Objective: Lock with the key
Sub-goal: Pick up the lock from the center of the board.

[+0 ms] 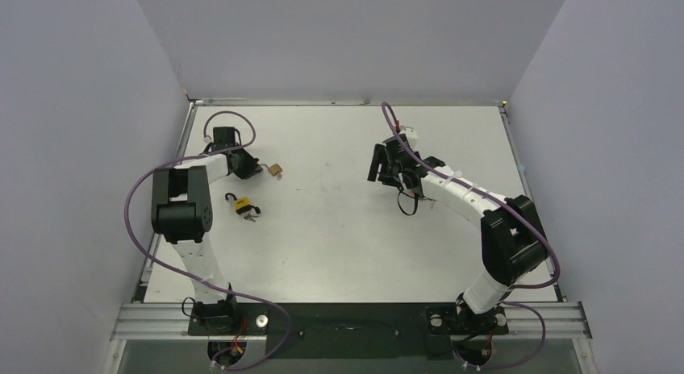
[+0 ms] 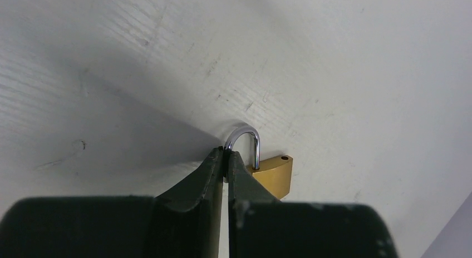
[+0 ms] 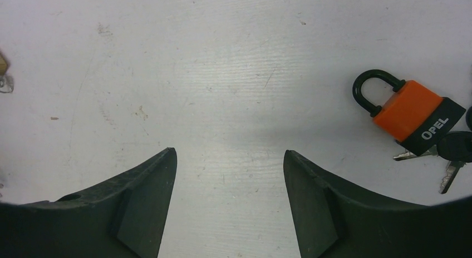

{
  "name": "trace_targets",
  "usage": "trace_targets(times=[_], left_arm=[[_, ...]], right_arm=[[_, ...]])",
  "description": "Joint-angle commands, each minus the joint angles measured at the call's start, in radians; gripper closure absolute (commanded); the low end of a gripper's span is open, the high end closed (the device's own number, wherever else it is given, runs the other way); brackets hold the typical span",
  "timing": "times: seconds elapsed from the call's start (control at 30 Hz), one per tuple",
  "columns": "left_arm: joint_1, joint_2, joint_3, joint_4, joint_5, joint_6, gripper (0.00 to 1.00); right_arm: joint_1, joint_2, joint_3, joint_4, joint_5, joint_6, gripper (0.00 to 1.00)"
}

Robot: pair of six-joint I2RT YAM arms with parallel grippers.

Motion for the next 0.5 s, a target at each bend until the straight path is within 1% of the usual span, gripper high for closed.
trace_targets(times=[0.0, 0.07, 0.1, 0.23, 0.37, 0.47], left_arm=[[-0.021, -0.070, -0.020, 0.046, 0.097, 0.038, 1.00], [-0.027, -0.104, -0.033, 0.047, 0.124, 0.050, 1.00], [-0.058, -0.116, -0.037, 0.047, 0.135, 0.054, 1.00], [-0.113, -0.196, -0.070, 0.050, 0.208, 0.096, 1.00], [-0.158, -0.287, -0.120, 0.079, 0.327, 0.158, 1.00], [-0.191, -0.369, -0.131, 0.082, 0.439, 0.218, 1.00]], right_arm=[[0.035, 0.002, 0.049, 0.061, -0.023, -0.062, 0.34], [0.055, 0.001, 0.061, 0.075, -0.039, -0.100, 0.34], [0.064, 0.003, 0.067, 0.078, -0.045, -0.126, 0.34], [0.113, 0.022, 0.110, 0.100, -0.096, -0.211, 0.34], [0.124, 0.026, 0.118, 0.125, -0.210, -0.279, 0.37], [0.125, -0.023, 0.096, 0.151, -0.309, -0.312, 0.37]])
